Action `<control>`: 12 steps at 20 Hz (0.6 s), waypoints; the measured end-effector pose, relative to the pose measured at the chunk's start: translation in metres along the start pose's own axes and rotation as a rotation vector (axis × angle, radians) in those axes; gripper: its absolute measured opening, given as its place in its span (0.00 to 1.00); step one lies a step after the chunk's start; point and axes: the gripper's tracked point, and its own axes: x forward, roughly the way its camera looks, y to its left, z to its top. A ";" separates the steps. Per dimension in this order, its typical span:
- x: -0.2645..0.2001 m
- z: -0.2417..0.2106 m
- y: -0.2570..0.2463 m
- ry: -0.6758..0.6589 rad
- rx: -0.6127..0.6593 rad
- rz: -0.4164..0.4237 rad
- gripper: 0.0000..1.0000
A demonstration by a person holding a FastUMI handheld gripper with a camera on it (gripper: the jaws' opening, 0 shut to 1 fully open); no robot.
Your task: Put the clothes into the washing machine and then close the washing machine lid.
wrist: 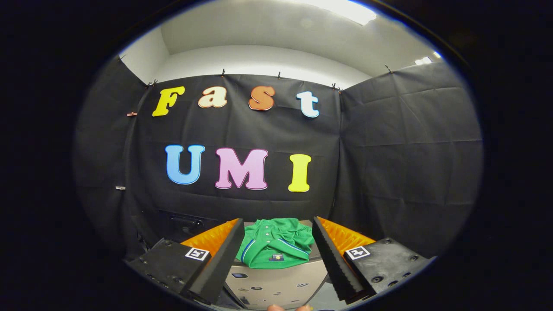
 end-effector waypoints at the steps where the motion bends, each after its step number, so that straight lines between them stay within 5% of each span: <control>1: 0.012 0.000 -0.001 0.023 0.006 0.012 0.98; 5: 0.066 -0.025 0.006 0.186 -0.006 0.109 0.99; 12: 0.171 -0.089 0.017 0.448 -0.071 0.157 0.99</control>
